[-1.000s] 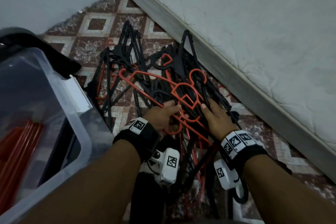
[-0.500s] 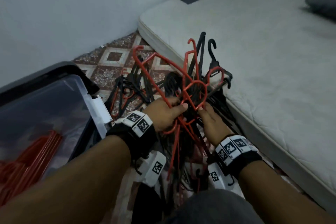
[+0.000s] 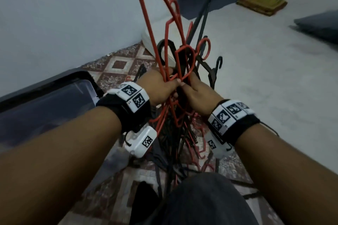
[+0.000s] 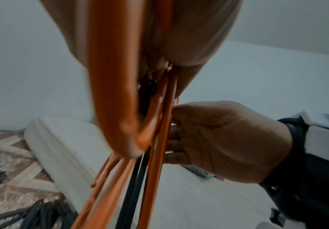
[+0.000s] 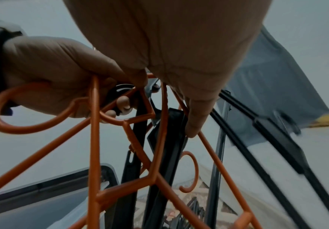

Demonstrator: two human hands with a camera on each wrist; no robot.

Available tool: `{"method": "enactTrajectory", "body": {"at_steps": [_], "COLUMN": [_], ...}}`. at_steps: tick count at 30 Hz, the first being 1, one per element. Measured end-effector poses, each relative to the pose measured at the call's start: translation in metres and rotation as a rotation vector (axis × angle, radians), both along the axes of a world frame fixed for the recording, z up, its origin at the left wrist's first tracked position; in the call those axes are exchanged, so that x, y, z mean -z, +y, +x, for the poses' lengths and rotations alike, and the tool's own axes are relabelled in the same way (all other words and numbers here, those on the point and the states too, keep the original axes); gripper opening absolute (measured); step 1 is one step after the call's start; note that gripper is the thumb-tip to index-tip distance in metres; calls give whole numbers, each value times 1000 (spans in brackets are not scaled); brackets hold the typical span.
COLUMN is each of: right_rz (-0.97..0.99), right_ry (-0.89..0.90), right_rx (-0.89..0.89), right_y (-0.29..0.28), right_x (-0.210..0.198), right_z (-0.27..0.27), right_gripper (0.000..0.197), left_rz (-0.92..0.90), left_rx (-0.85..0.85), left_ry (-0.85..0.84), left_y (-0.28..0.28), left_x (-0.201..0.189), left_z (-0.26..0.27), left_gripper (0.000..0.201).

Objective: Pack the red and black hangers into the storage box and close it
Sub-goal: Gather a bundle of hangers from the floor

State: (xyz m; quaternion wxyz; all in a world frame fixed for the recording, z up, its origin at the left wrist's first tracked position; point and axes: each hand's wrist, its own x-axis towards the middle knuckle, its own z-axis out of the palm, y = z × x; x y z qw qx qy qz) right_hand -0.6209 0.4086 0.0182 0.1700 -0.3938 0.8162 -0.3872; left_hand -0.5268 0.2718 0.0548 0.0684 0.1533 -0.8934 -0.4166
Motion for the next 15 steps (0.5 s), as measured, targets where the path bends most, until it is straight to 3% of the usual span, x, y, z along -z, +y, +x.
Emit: {"method": "enactTrajectory", "body": {"at_steps": [5,9,15], "right_rz": [12,58,116], "right_ry": [143,236,299], "right_rx": [-58,-60,-79], "right_y": [-7,-15,-19], "right_x": [-56,-93,-113], "right_z": [0,-1,6], "right_gripper": [52,48,44], "left_rz": [-65,43,55], "left_rx": [-52,-67,-104], "left_ry": [93,151,177], "left_y": [-3,-4,-4], "left_x": [-49,-82,-102], "left_z": [12,23,39], "left_gripper": [18,15,16]}}
